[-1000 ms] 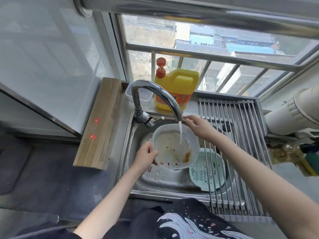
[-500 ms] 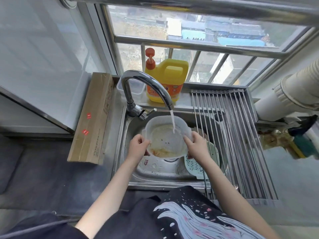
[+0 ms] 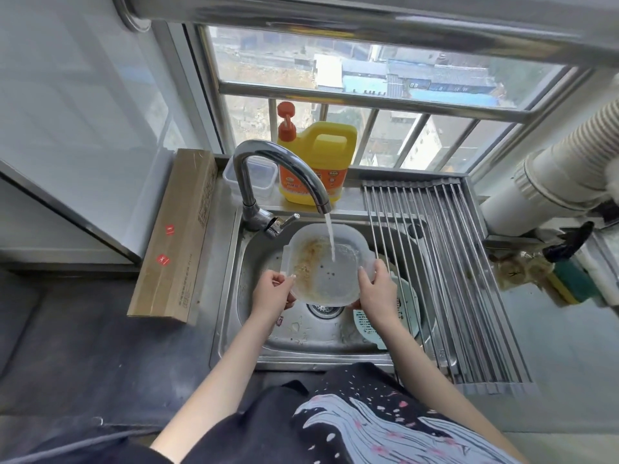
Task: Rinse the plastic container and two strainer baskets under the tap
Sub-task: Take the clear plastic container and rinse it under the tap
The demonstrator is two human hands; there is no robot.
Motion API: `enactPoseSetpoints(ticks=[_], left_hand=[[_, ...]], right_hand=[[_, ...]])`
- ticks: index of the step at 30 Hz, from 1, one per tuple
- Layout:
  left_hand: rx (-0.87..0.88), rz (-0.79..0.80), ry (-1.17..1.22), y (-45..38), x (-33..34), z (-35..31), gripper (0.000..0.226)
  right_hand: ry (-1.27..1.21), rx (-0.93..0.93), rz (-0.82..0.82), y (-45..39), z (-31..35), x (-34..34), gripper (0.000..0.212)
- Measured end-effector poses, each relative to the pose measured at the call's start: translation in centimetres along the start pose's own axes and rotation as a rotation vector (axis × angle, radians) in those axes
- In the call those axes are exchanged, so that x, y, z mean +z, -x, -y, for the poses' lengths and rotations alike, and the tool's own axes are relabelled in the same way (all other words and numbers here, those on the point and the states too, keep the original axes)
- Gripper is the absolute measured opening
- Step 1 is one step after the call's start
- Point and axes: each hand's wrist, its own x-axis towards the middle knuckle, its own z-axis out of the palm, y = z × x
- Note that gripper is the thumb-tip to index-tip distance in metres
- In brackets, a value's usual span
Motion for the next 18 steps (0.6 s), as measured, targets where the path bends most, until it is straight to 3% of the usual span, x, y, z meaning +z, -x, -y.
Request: enactPoseSetpoints(ticks=[8, 14, 18], left_hand=[[-0.048, 0.015, 0.019, 0.3, -0.5, 0.9, 0.015], [-0.027, 0.08, 0.165, 0.9, -0.7, -0.1, 0.018], [-0.072, 0.112, 0.31, 1.1, -0.8, -0.4, 0.015]], right_hand=[[-0.028, 0.021, 0.0, 0.7, 0.3, 0.4, 0.016], [-0.354, 0.362, 0.06, 0.3, 0.4, 1.2, 0.014], [-0.506, 0.446, 0.144, 0.4, 0.0, 2.3, 0.016]])
